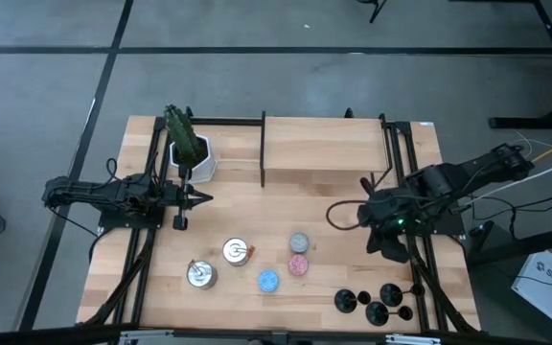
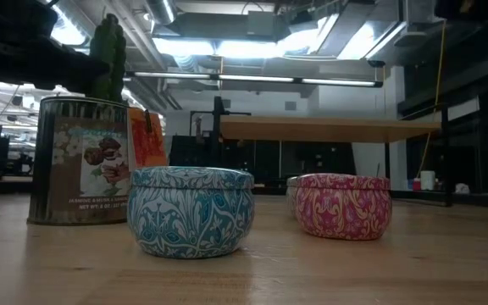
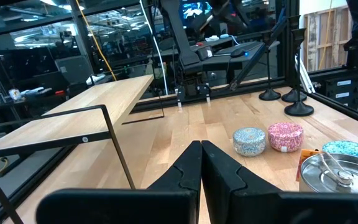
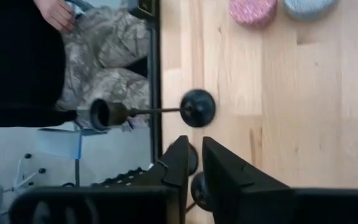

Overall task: Pick & Place candle stick holders
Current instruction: Put the right black candle holder on the shelf

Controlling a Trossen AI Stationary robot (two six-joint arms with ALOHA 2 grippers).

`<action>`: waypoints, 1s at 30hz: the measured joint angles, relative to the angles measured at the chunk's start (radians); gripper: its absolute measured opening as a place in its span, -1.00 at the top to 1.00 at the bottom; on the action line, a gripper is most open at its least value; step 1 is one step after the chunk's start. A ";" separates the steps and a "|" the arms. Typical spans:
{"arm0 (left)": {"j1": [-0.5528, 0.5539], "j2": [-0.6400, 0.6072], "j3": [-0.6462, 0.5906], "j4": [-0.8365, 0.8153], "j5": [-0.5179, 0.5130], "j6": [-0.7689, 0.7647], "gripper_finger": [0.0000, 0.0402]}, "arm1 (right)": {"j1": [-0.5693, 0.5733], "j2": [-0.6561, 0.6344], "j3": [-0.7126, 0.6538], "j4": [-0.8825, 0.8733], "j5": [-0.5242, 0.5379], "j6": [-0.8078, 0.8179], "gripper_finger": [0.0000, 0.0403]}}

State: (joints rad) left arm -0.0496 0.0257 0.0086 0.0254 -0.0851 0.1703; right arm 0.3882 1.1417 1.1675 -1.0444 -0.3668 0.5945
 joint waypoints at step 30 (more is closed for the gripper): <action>0.000 0.000 0.000 0.000 0.000 0.000 0.98 | 0.048 0.023 0.000 -0.088 -0.195 0.183 -0.10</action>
State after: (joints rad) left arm -0.0497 0.0259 0.0082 0.0254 -0.0849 0.1703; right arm 0.4357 1.1645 1.1674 -1.1320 -0.5615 0.7775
